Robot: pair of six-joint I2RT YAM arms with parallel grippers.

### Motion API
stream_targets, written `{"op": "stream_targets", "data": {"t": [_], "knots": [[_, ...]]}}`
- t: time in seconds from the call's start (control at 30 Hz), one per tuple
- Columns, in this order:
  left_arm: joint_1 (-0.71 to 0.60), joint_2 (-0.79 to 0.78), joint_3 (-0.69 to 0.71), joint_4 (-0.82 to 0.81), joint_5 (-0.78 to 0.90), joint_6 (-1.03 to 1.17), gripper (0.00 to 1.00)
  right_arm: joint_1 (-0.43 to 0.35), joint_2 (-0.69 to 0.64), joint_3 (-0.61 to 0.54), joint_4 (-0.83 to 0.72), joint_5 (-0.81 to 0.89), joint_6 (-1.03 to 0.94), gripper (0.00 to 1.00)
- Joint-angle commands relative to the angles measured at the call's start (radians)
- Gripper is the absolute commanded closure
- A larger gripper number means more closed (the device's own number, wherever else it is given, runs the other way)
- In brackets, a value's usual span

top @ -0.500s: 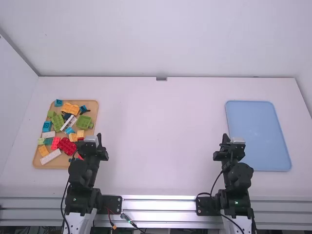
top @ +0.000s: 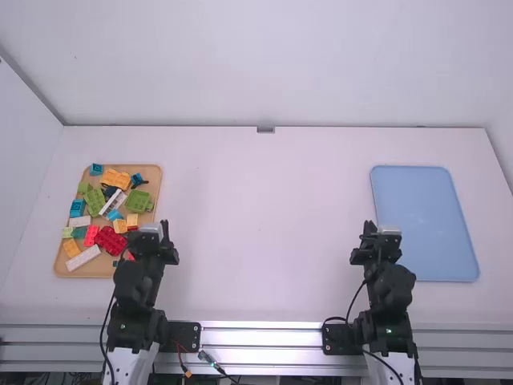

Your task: Assemble lego blocks to make yellow taxi

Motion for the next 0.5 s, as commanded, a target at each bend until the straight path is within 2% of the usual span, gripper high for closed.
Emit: {"op": "stream_targets", "data": {"t": [0.0,0.3,0.47], "knots": [[-0.004,0.028,0.050,0.001,-0.004,0.004,0.91,0.002,0.034,0.063,0.004,0.003,-0.010,0.91],[-0.008,0.152,0.133,0.000,-0.010,0.010,0.78,0.005,0.194,0.173,0.010,0.003,-0.034,0.78],[-0.012,0.272,0.193,0.034,-0.014,0.013,0.68,0.007,0.325,0.255,0.033,-0.010,-0.048,0.68]]}}
